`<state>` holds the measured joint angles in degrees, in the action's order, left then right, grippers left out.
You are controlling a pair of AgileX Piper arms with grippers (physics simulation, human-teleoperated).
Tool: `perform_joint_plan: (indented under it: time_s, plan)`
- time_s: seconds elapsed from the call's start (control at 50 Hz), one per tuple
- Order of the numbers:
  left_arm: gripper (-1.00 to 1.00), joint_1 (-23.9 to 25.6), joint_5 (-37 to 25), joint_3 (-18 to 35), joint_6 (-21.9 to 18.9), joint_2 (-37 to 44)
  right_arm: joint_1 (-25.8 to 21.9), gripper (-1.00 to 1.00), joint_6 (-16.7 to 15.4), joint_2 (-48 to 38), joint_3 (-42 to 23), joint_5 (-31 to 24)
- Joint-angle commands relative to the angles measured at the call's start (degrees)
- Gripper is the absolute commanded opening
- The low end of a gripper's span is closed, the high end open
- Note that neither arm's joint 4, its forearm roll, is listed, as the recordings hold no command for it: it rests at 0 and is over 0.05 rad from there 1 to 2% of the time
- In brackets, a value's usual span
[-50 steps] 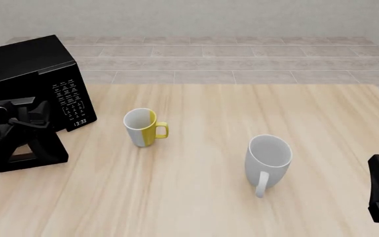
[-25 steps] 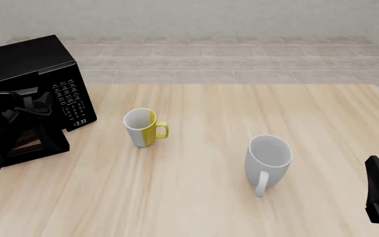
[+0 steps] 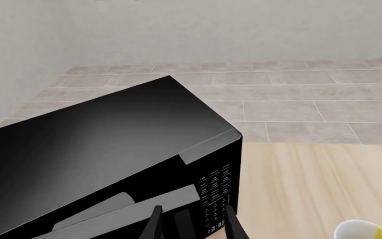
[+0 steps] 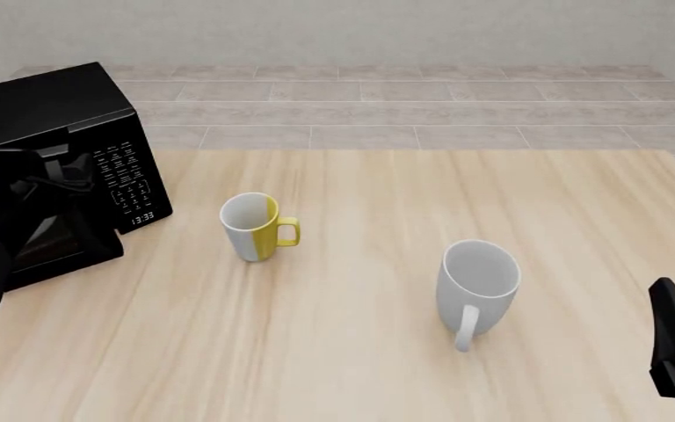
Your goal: Close the microwave.
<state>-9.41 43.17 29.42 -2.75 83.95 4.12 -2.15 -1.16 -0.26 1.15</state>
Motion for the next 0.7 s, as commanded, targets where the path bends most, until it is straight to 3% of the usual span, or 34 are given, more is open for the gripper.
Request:
perform_joint_plan:
  time_s: [0.02, 0.7]
  plan:
    - [1.0, -1.6, -0.5, 3.1, -1.2, 6.5, 0.1, 1.0, -0.1, 0.7, -0.2, -0.8]
    - [1.0, -2.4, -7.0, 9.6, -1.5, 8.3, -0.1, 1.0, 0.0, 0.6, -0.1, -0.7]
